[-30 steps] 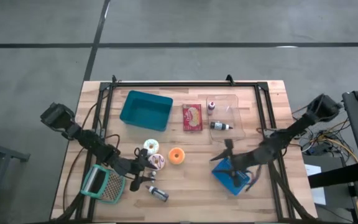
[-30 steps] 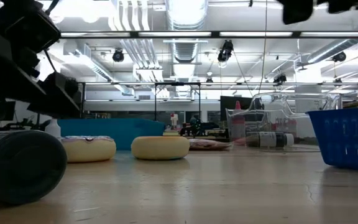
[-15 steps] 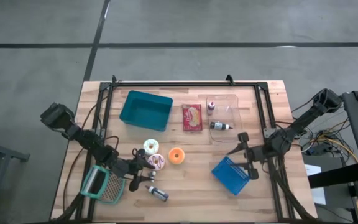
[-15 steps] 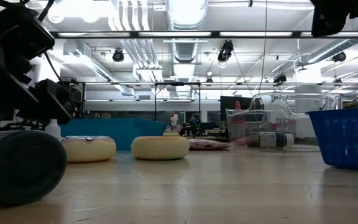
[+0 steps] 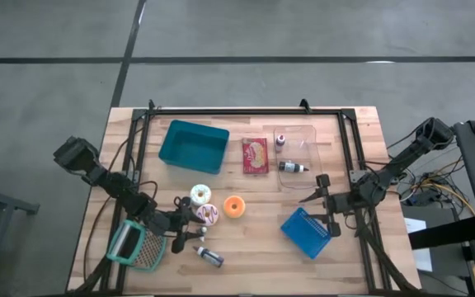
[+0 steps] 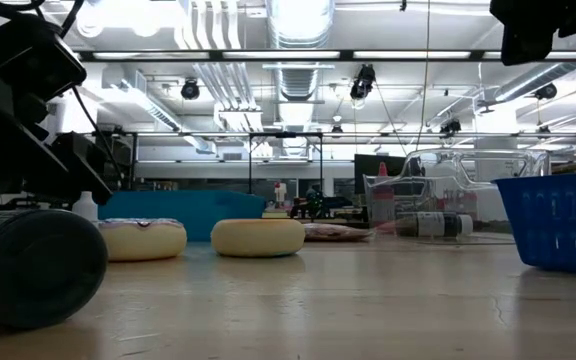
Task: Pick & Place Food Item
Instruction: Put the top small purple food coloring bottle into the transparent bin
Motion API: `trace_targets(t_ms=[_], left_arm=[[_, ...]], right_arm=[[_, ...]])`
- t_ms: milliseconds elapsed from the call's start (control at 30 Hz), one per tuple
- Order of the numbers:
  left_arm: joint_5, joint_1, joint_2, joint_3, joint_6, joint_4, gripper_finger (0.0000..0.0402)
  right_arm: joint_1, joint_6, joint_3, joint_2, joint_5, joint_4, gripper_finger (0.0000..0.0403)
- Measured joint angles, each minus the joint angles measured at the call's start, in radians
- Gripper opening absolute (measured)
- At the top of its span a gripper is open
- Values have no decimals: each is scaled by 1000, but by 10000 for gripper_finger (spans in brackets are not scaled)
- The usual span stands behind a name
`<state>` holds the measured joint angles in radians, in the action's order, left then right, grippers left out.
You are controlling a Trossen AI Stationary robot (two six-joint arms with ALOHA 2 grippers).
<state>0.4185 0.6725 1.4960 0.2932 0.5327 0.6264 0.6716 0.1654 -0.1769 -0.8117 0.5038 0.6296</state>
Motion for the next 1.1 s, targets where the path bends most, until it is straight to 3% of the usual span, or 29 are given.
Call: trace_targets(t_ms=[1100], left_arm=[[51,-3,0,21,-1,-90,192]], right_arm=[[0,10,-59,-8,76,-75,194]])
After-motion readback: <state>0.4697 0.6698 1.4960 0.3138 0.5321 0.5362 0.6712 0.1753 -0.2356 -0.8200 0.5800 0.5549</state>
